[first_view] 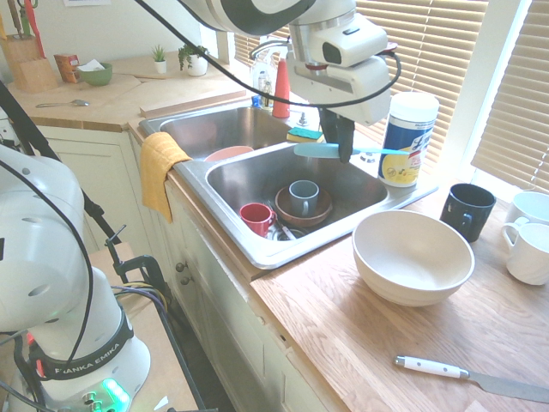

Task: Put the knife into the sink

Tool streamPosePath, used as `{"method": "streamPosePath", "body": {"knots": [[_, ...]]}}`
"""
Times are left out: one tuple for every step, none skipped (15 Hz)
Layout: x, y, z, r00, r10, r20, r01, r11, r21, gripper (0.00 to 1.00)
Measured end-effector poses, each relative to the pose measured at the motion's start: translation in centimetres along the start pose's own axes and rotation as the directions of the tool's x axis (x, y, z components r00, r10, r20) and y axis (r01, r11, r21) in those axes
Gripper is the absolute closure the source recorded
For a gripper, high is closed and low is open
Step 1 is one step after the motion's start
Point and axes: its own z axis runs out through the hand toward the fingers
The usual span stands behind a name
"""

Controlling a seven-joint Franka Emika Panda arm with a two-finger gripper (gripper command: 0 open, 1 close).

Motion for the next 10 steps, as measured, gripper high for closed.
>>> {"method": "streamPosePath", "body": {"knots": [[-1.1,-0.8,0.5,0.999,-0.032,0.001,0.032,0.999,-0.003,1.0],[-2.4,-1.5,1.2,0.998,-0.063,0.003,0.063,0.998,-0.006,1.0],[-3.4,-1.9,2.0,0.996,-0.089,0.004,0.089,0.996,-0.008,1.0],[-4.3,-2.3,2.9,0.994,-0.11,0.007,0.11,0.994,-0.012,1.0],[-5.0,-2.6,4.1,0.992,-0.127,0.011,0.127,0.992,-0.014,1.0],[-5.5,-2.9,5.4,0.99,-0.141,0.013,0.141,0.99,-0.013,1.0],[-5.8,-3.3,6.9,0.988,-0.155,0.017,0.155,0.988,-0.011,1.0],[-6.0,-3.7,8.6,0.986,-0.165,0.026,0.166,0.986,-0.007,1.0],[-6.2,-4.2,10.3,0.984,-0.177,0.034,0.177,0.984,-0.005,1.0],[-6.4,-4.6,12.1,0.981,-0.189,0.044,0.19,0.982,-0.007,1.0]]}}
